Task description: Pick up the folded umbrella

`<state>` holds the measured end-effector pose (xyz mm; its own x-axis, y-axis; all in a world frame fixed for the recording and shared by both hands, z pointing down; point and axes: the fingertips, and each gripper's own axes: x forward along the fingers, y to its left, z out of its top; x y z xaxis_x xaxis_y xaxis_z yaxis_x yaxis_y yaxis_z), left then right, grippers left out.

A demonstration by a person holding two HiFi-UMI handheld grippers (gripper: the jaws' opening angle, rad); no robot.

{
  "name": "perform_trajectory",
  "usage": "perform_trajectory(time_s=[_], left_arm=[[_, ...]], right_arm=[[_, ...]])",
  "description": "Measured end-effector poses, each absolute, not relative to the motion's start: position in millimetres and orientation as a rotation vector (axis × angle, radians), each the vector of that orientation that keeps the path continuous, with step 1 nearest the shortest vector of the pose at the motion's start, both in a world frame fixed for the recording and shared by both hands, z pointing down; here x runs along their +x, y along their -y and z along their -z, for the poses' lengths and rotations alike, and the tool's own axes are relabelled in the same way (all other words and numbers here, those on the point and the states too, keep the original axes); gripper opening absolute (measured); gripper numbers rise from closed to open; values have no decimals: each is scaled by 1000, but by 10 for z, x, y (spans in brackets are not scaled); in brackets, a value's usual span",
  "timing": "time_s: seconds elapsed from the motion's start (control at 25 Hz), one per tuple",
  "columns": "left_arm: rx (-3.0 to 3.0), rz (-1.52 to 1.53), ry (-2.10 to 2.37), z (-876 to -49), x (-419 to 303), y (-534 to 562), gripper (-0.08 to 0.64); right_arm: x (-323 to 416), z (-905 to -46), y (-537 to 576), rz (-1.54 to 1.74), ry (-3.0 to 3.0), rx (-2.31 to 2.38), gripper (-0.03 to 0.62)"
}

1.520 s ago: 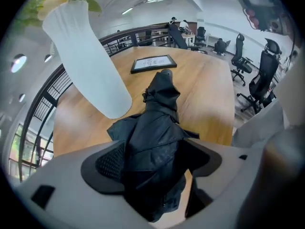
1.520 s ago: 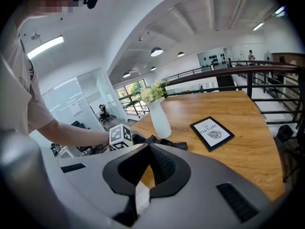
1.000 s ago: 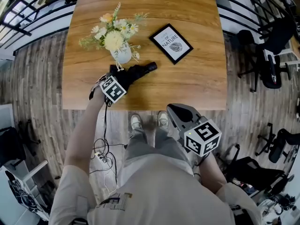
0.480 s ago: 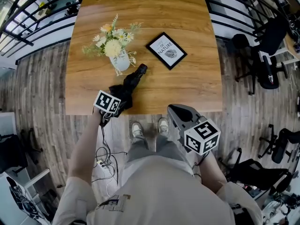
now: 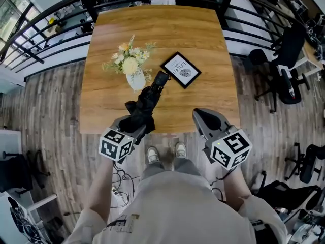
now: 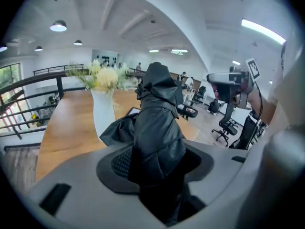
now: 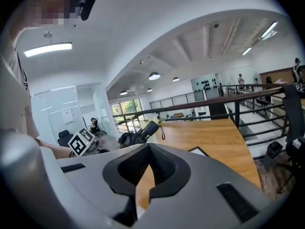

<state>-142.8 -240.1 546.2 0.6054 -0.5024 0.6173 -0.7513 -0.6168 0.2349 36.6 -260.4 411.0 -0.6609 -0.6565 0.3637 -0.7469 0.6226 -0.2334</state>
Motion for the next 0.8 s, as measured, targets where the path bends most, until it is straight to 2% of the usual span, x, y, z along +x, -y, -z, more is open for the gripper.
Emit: perform_trajectory(time_s=[0.24, 0.52, 0.8], left_arm=[[2462, -377, 1242, -4229, -1588, 2533, 232], [2630, -163, 1509, -2889, -1923, 2443, 233], [2737, -16, 1770, -2017, -2057, 2131, 238]], right_arm=[[449, -3106, 2687, -289, 2759, 1293, 29], [379, -2306, 2577, -14, 2838, 1376, 29], [336, -1707, 2250, 230, 2929, 1339, 29]])
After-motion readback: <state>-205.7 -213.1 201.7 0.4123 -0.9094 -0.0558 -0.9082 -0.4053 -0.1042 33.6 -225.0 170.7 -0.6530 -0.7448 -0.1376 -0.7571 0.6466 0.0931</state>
